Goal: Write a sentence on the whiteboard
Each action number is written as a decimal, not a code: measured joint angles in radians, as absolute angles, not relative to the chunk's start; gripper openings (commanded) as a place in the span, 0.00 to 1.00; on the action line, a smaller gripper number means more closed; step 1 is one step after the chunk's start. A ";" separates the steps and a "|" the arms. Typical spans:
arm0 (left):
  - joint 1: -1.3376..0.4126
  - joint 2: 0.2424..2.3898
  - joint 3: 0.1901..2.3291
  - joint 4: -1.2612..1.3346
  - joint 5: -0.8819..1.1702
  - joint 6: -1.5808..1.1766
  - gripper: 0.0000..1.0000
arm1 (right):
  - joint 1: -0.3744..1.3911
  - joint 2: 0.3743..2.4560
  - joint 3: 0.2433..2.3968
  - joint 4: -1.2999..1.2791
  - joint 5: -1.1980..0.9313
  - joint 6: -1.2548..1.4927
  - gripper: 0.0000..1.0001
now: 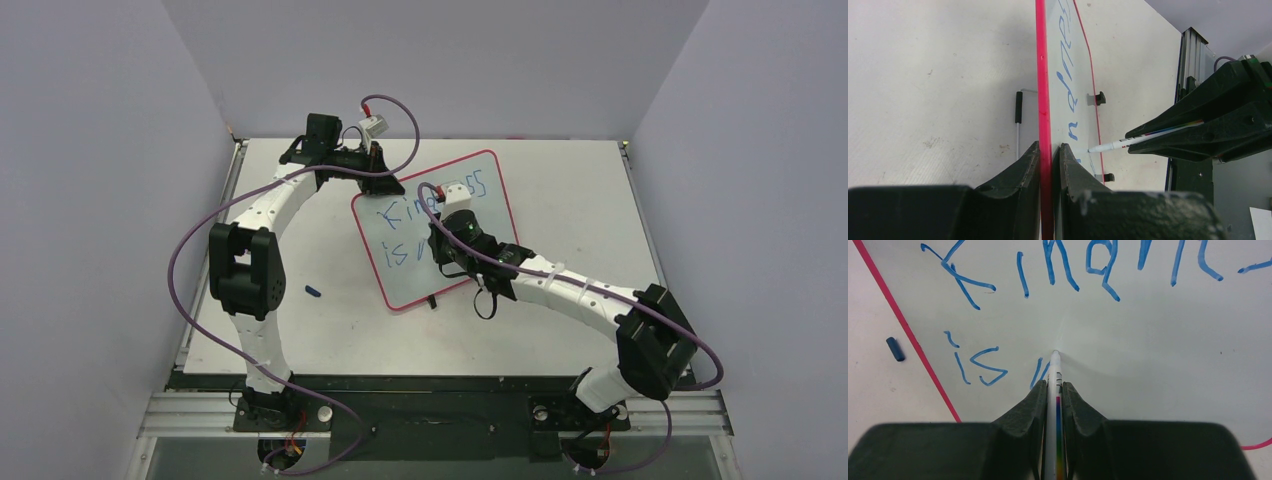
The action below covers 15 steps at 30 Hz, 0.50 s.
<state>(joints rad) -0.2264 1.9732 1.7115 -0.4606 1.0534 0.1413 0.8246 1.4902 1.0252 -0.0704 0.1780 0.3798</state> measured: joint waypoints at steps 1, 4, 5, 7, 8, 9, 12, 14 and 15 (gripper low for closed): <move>-0.226 1.973 1.711 -0.461 1.054 0.141 0.00 | 0.824 1.491 1.027 -0.070 0.180 0.379 0.00; -0.226 1.973 1.711 -0.461 1.054 0.141 0.00 | 0.823 1.493 1.028 -0.070 0.181 0.379 0.00; -0.226 1.973 1.711 -0.461 1.054 0.141 0.00 | 0.823 1.493 1.028 -0.070 0.181 0.379 0.00; -0.226 1.973 1.711 -0.461 1.054 0.141 0.00 | 0.823 1.493 1.026 -0.069 0.181 0.380 0.00; -0.226 1.973 1.711 -0.461 1.054 0.141 0.00 | 0.823 1.493 1.024 -0.068 0.181 0.381 0.00; -0.226 1.973 1.711 -0.461 1.053 0.141 0.00 | 0.823 1.493 1.020 -0.064 0.181 0.382 0.00; -0.226 1.973 1.711 -0.461 1.050 0.141 0.00 | 0.825 1.481 0.986 -0.051 0.179 0.392 0.00; -0.226 1.973 1.711 -0.461 1.049 0.141 0.00 | 0.827 1.470 0.960 -0.049 0.178 0.403 0.00; -0.226 1.973 1.711 -0.461 1.048 0.141 0.00 | 0.827 1.465 0.950 -0.049 0.177 0.405 0.00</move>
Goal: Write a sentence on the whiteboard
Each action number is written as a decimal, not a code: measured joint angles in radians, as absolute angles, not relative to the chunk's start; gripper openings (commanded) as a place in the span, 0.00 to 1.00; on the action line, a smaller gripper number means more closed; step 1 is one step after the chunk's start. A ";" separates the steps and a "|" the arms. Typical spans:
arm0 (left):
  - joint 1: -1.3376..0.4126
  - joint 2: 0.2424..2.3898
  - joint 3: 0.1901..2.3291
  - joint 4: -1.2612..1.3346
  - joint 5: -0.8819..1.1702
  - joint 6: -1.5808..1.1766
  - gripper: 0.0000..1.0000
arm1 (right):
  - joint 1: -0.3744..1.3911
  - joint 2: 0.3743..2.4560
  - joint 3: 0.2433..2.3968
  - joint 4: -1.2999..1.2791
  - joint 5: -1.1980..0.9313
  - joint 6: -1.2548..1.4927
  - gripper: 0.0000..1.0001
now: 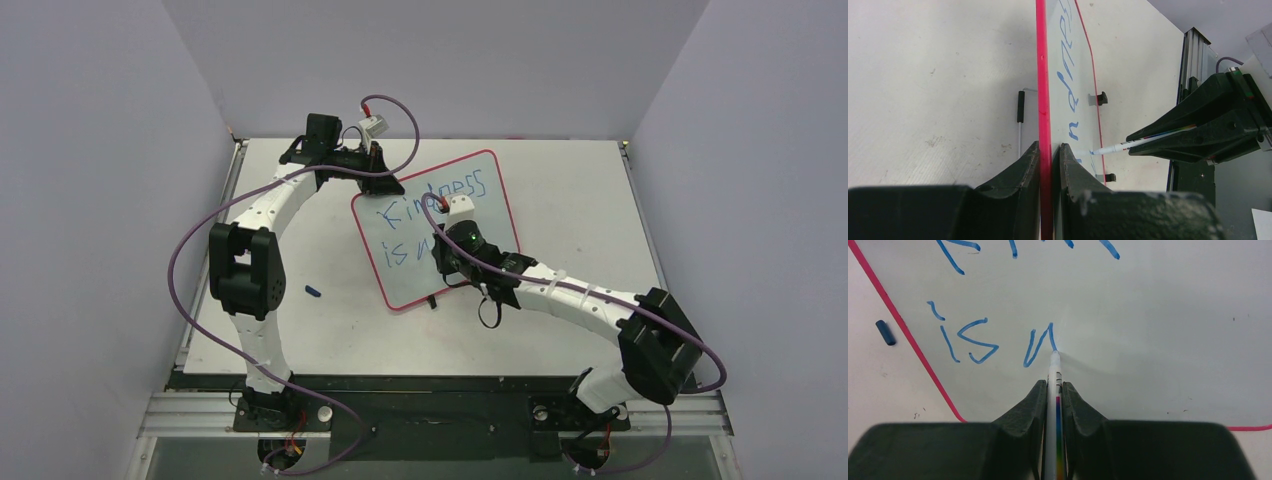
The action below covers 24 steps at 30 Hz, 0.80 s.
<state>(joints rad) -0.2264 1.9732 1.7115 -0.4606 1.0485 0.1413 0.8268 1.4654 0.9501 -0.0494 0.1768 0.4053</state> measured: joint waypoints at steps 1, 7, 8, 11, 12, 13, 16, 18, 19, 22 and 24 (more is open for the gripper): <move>-0.226 1.973 1.711 -0.461 1.048 0.141 0.00 | 0.827 1.464 0.945 -0.050 0.177 0.408 0.00; -0.226 1.973 1.711 -0.461 1.047 0.141 0.00 | 0.832 1.461 0.936 -0.044 0.181 0.416 0.00; -0.226 1.973 1.711 -0.461 1.047 0.141 0.00 | 0.832 1.461 0.936 -0.044 0.182 0.416 0.00; -0.226 1.973 1.711 -0.461 1.047 0.141 0.00 | 0.832 1.461 0.938 -0.047 0.185 0.416 0.00; -0.226 1.973 1.711 -0.461 1.048 0.141 0.00 | 0.832 1.462 0.943 -0.052 0.185 0.415 0.00; -0.226 1.973 1.711 -0.461 1.048 0.141 0.00 | 0.832 1.464 0.949 -0.059 0.185 0.415 0.00; -0.226 1.973 1.711 -0.461 1.050 0.141 0.00 | 0.832 1.470 0.971 -0.081 0.186 0.410 0.00; -0.226 1.973 1.711 -0.461 1.052 0.141 0.00 | 0.831 1.476 0.988 -0.088 0.189 0.405 0.00; -0.226 1.973 1.711 -0.461 1.052 0.141 0.00 | 0.830 1.480 0.997 -0.088 0.192 0.404 0.00; -0.226 1.973 1.711 -0.461 1.052 0.141 0.00 | 0.825 1.487 1.018 -0.090 0.198 0.401 0.00; -0.226 1.973 1.711 -0.461 1.053 0.141 0.00 | 0.818 1.487 1.025 -0.093 0.204 0.400 0.00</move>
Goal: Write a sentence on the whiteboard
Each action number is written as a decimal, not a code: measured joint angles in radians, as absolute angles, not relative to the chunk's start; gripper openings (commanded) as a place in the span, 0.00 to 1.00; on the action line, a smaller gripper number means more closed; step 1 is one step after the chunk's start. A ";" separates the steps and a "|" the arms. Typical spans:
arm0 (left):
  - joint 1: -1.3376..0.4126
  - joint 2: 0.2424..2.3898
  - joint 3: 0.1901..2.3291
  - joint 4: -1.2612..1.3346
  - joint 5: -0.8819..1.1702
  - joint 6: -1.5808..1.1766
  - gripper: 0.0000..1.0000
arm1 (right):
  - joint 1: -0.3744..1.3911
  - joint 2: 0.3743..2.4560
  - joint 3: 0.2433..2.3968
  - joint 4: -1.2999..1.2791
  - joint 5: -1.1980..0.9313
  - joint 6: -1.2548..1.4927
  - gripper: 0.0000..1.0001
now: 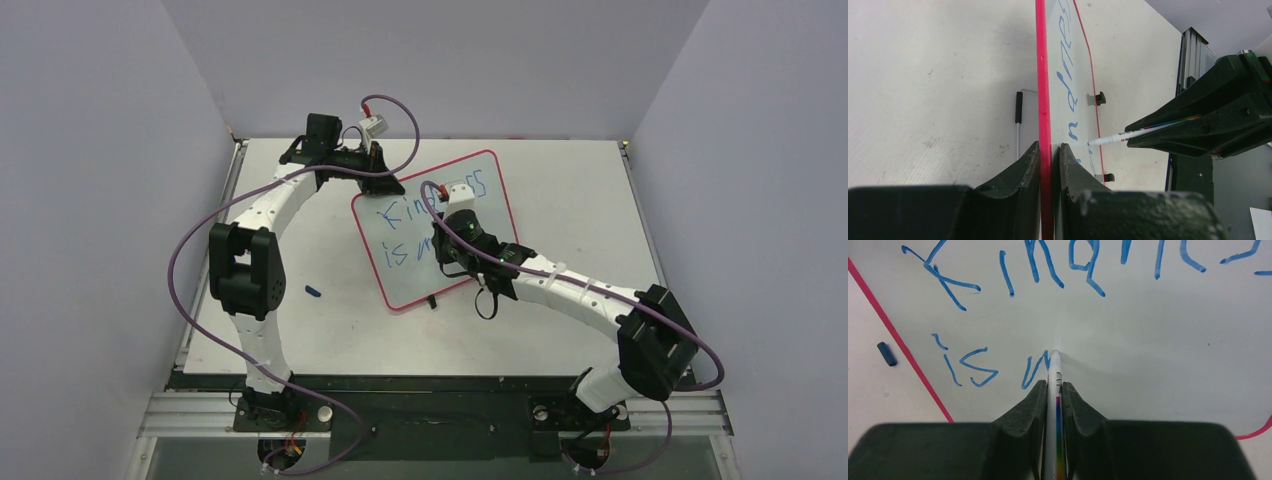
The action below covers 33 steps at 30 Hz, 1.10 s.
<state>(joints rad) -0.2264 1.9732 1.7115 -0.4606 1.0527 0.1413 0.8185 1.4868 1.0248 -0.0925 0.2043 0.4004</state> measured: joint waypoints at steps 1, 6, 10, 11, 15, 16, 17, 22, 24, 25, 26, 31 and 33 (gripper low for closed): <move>-0.226 1.973 1.711 -0.461 1.053 0.141 0.00 | 0.816 1.487 1.027 -0.093 0.206 0.400 0.00; -0.226 1.973 1.711 -0.461 1.053 0.141 0.00 | 0.807 1.487 1.029 -0.093 0.216 0.400 0.00; -0.226 1.973 1.711 -0.461 1.053 0.141 0.00 | 0.805 1.487 1.029 -0.094 0.217 0.401 0.00; -0.226 1.973 1.711 -0.461 1.053 0.141 0.00 | 0.806 1.487 1.028 -0.094 0.216 0.402 0.00; -0.226 1.973 1.711 -0.461 1.051 0.141 0.00 | 0.806 1.480 1.007 -0.086 0.215 0.415 0.00; -0.226 1.973 1.711 -0.461 1.051 0.141 0.00 | 0.807 1.474 0.995 -0.084 0.213 0.422 0.00; -0.226 1.973 1.711 -0.461 1.051 0.141 0.00 | 0.808 1.468 0.982 -0.083 0.212 0.429 0.00; -0.226 1.973 1.711 -0.461 1.049 0.141 0.00 | 0.822 1.458 0.949 -0.087 0.211 0.451 0.00; -0.226 1.973 1.711 -0.461 1.050 0.141 0.00 | 0.826 1.458 0.949 -0.091 0.211 0.456 0.00; -0.226 1.973 1.711 -0.461 1.050 0.141 0.00 | 0.827 1.458 0.949 -0.094 0.211 0.457 0.00; -0.226 1.973 1.711 -0.461 1.050 0.141 0.00 | 0.827 1.457 0.949 -0.096 0.211 0.458 0.00; -0.226 1.973 1.711 -0.461 1.053 0.141 0.00 | 0.828 1.444 0.952 -0.141 0.214 0.456 0.00; -0.226 1.973 1.711 -0.461 1.053 0.141 0.00 | 0.827 1.430 0.954 -0.150 0.218 0.456 0.00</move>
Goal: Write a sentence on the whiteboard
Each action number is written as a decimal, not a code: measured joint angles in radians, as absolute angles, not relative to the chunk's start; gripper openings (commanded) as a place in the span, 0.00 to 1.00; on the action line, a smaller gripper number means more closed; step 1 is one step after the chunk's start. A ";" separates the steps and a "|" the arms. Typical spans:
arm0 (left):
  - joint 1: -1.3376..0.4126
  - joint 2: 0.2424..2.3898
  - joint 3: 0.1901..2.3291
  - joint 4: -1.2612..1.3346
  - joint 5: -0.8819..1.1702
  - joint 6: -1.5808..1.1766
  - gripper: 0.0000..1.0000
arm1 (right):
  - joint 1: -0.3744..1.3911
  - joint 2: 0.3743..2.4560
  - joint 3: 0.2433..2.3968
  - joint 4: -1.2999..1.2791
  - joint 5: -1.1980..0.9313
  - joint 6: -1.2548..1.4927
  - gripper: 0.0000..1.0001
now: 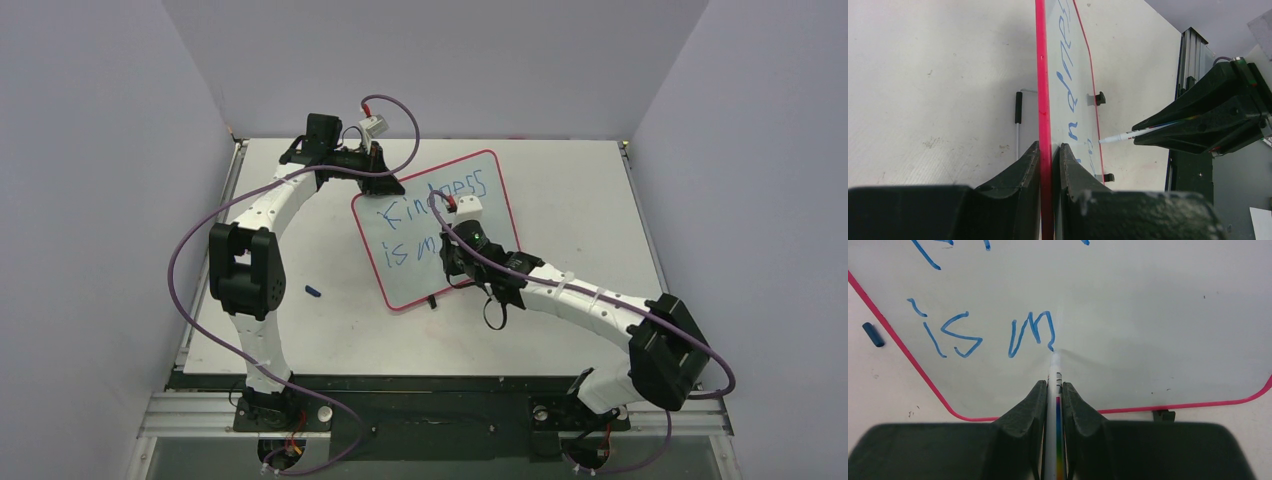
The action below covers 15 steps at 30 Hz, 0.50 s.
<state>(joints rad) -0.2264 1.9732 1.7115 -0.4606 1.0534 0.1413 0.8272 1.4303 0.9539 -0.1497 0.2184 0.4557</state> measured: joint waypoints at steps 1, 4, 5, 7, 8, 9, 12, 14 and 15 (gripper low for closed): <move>-0.226 1.973 1.711 -0.461 1.054 0.141 0.00 | 0.827 1.423 0.954 -0.152 0.221 0.455 0.00; -0.226 1.973 1.711 -0.461 1.054 0.141 0.00 | 0.825 1.407 0.960 -0.150 0.224 0.453 0.00; -0.226 1.973 1.711 -0.461 1.054 0.141 0.00 | 0.825 1.404 0.961 -0.149 0.225 0.453 0.00; -0.226 1.973 1.711 -0.461 1.054 0.141 0.00 | 0.823 1.403 0.961 -0.146 0.227 0.452 0.00; -0.226 1.973 1.711 -0.461 1.054 0.141 0.00 | 0.821 1.403 0.961 -0.146 0.227 0.450 0.00; -0.226 1.973 1.711 -0.461 1.054 0.141 0.00 | 0.818 1.403 0.961 -0.143 0.228 0.448 0.00; -0.226 1.973 1.711 -0.461 1.054 0.141 0.00 | 0.812 1.403 0.961 -0.128 0.231 0.442 0.00; -0.226 1.973 1.711 -0.461 1.055 0.141 0.00 | 0.811 1.403 0.958 -0.108 0.234 0.437 0.00; -0.226 1.973 1.711 -0.461 1.054 0.141 0.00 | 0.811 1.403 0.956 -0.100 0.237 0.436 0.00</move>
